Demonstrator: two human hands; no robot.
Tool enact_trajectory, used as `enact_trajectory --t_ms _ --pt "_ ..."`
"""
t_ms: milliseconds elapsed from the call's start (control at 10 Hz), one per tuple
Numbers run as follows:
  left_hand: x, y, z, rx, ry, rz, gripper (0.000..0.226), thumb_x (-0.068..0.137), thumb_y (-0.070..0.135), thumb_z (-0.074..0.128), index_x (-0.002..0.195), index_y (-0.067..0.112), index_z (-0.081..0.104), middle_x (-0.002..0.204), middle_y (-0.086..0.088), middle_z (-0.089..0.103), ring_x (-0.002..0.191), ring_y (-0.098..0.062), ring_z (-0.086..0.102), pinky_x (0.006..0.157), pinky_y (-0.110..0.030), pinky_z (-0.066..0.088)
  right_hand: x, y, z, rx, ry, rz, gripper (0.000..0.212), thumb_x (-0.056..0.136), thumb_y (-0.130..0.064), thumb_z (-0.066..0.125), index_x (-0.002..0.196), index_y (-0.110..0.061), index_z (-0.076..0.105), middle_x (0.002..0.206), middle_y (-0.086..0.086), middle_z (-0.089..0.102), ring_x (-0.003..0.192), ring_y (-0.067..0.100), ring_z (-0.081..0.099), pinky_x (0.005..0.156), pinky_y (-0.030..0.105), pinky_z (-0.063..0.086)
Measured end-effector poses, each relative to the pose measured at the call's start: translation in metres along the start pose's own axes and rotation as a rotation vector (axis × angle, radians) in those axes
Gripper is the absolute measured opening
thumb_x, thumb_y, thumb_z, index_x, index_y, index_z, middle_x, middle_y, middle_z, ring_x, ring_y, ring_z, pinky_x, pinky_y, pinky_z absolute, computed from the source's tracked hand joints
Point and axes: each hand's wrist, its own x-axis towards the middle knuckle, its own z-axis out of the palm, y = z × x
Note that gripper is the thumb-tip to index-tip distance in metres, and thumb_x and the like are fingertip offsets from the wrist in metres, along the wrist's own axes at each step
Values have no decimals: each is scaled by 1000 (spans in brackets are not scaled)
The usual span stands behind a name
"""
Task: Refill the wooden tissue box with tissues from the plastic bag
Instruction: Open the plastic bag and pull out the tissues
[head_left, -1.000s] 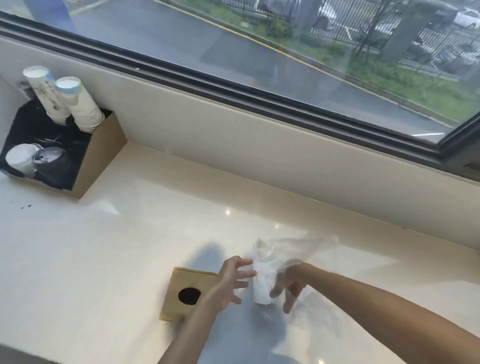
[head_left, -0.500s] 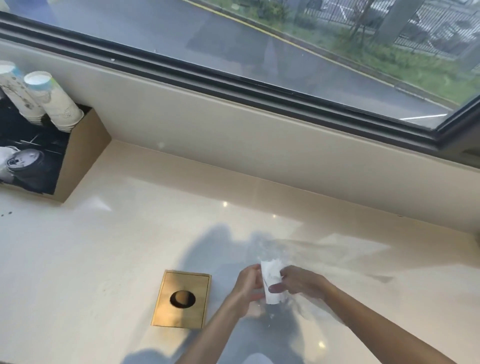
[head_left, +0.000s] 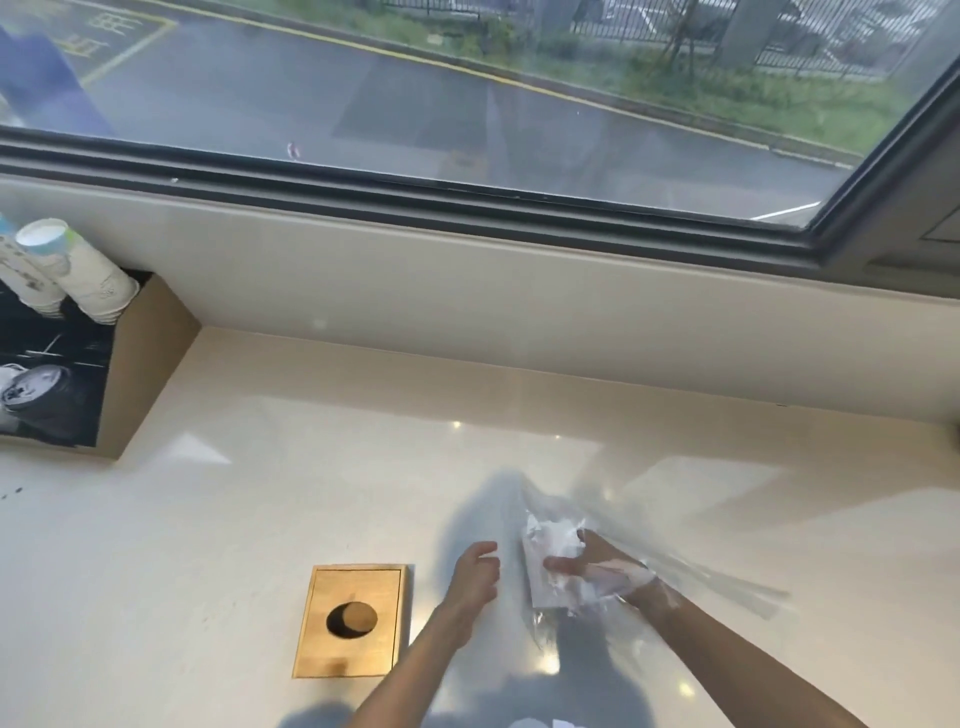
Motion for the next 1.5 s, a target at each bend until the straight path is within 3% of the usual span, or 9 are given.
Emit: enact_trajectory --t_ms 300,500,600,800,1000,1100,1200,1300,1500 --pt "-21 27 4 62 -423 134 57 86 50 67 135 25 53 133 -6 62 121 -29 61 94 -50 55 -24 35 -22 865 -196 82 55 72 -22 85 118 0 64 114 23 66 100 38 63 87 51 53" --pt "-78 74 -13 28 -519 284 54 90 33 68 138 25 46 125 -25 62 111 -42 63 93 -57 53 -59 -12 -29 1102 -462 -121 23 95 -2 55 117 -1 63 106 26 67 108 40 64 109 62 34" --pt "-106 93 -28 49 -613 335 53 93 25 66 140 33 41 132 -28 56 118 -50 57 95 -56 51 -76 -35 -27 1031 -249 -166 34 98 -3 46 131 2 47 113 24 62 108 30 66 108 56 40" --pt "-146 118 -59 26 -520 388 73 78 60 68 127 10 49 133 -24 55 122 -43 57 94 -56 52 -83 -64 4 1038 -250 -199 31 81 -6 67 110 -14 73 113 9 72 112 31 65 96 51 50" --pt "-168 104 -92 51 -416 391 60 85 60 60 115 9 52 123 -16 67 111 -35 66 93 -51 55 -78 -97 30 836 -311 -230 41 84 -23 75 122 -9 68 124 18 66 117 38 61 95 56 49" --pt "-180 95 -126 17 -348 354 68 80 67 62 112 8 54 113 -21 69 103 -34 68 88 -47 55 -75 -107 42 802 -420 -281 46 102 -10 39 146 2 33 130 30 35 113 49 29 106 78 20" --pt "-189 91 -154 37 -321 367 61 82 58 67 114 8 50 107 -18 71 93 -32 70 73 -39 54 -82 -121 63 755 -495 -235 44 105 -9 35 148 -5 33 131 25 33 117 45 26 110 73 16" --pt "-192 92 -177 11 -304 406 40 86 40 70 106 11 50 108 -19 71 101 -36 69 72 -41 54 -93 -152 85 555 -550 -370 42 97 -33 59 138 -25 55 131 2 64 122 23 59 101 43 49" --pt "-178 113 -244 -82 -378 456 12 99 21 55 97 13 47 124 -28 64 110 -48 64 76 -49 61 -80 -188 102 492 -219 -262 39 97 -25 55 132 -8 53 120 2 71 107 16 67 91 32 55"
